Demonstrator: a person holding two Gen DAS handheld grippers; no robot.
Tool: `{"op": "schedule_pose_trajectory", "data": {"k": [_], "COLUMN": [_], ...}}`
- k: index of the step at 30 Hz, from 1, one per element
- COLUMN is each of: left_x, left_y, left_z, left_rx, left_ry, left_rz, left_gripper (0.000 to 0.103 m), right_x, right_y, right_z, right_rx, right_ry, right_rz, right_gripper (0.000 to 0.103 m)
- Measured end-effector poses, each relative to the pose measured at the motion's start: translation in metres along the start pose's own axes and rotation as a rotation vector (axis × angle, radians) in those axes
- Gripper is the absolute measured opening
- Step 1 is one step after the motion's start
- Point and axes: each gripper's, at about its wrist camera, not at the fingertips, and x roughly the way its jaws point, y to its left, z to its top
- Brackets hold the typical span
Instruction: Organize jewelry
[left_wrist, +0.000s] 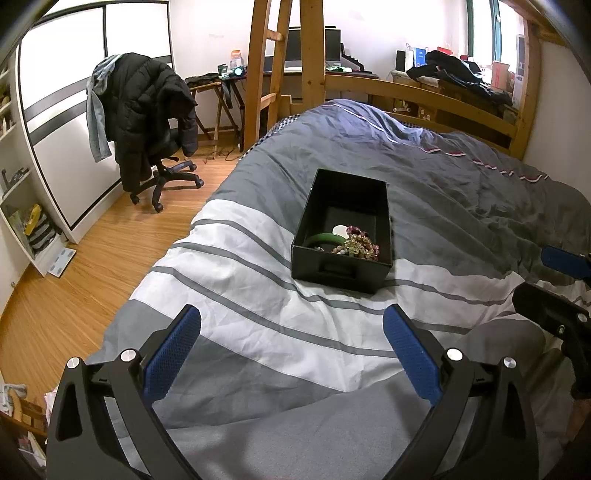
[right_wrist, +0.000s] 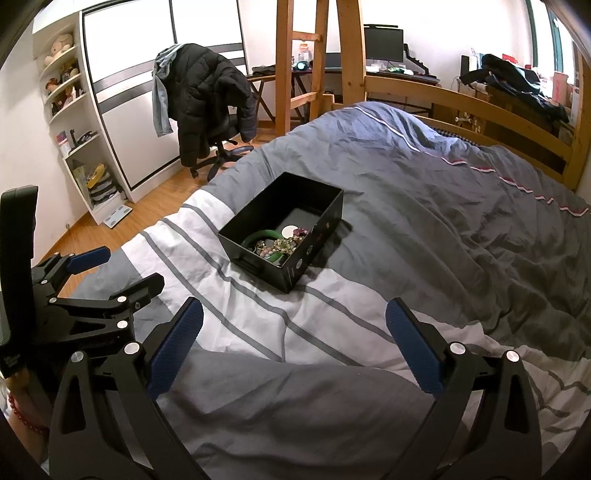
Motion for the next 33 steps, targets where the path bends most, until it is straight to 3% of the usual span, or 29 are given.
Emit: {"op": "schedule_pose_trajectory", "data": {"k": [20, 33], "left_x": [-0.0001, -0.0001], "left_y": [-0.0009, 0.004], "left_z": [-0.0008, 0.0018], "left_rx": [0.03, 0.031], "left_ry": [-0.009, -0.009], "left_rz": [0.016, -0.011], "left_gripper": [0.097, 0.097], "right_x": [0.0026, 0.0035], "right_y": [-0.0014, 0.0007], "right_z": [-0.0007, -0.0023], "right_rx": [0.011, 0.009], "right_ry": [0.018, 0.023], "right_rz": [0.009, 0.008], "right_gripper": [0.098, 0.098]}}
